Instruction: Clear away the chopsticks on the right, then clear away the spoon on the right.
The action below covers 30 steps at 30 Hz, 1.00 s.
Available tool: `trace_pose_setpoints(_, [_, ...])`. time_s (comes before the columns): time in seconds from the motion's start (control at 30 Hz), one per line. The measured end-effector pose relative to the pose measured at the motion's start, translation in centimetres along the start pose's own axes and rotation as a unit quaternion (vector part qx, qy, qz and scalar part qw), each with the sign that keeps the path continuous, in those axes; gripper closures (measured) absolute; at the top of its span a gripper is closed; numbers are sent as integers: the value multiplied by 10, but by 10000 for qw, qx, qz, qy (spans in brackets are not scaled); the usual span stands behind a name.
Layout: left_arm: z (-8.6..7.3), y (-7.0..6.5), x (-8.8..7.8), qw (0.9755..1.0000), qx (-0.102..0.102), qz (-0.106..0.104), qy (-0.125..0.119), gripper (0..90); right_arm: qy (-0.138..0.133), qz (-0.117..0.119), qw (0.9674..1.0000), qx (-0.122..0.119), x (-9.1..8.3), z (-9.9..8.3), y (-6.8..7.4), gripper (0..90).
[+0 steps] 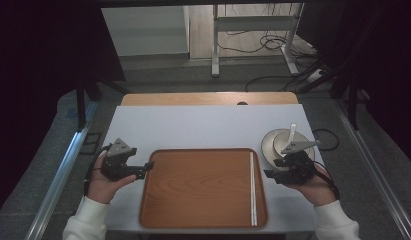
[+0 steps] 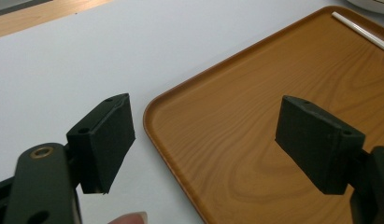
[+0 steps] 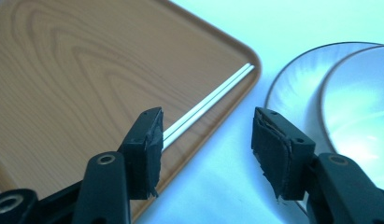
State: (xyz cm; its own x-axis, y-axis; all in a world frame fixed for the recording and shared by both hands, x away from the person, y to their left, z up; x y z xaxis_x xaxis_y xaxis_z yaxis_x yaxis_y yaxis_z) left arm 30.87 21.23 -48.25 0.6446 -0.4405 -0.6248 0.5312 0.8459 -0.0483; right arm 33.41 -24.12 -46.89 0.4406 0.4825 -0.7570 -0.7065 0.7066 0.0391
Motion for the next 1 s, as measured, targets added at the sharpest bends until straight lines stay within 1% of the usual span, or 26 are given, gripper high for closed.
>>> trace_pose_setpoints(0.17, [1, -1, 0, 10000, -2, -1, -12, 196, -77, -61, 9999, 85, -9, -1, -9, 430])
trace_pose_setpoints(0.43, [0, -1, 1, 10000, 2, -2, 7, 196, -97, -124, 9998, 157, -13, -3, -15, 429])
trace_pose_setpoints(0.6, [0, 0, 0, 10000, -6, 12, 5, 196, -133, -186, 9995, 218, -18, -3, -20, 429])
trace_pose_setpoints(0.8, [1, 0, 0, 10000, -15, -3, -12, 196, -234, -339, 9987, 286, -28, 0, -29, 430])
trace_pose_setpoints(1.0, [2, -1, 0, 10000, -17, -19, -27, 196, -275, -529, 9975, 388, -38, 2, -45, 429])
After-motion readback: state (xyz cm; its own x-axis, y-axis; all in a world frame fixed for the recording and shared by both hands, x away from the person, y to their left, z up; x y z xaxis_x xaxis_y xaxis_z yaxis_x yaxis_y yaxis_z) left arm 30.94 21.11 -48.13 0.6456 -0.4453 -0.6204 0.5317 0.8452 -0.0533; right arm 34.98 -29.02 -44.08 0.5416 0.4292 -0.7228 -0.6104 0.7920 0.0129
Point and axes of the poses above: each handheld gripper's, and its own axes: x roughly forward along the jaws, z roughly out of its top, y roughly to its left, the point moved 5 cm from there along x, roughly forward along the jaws
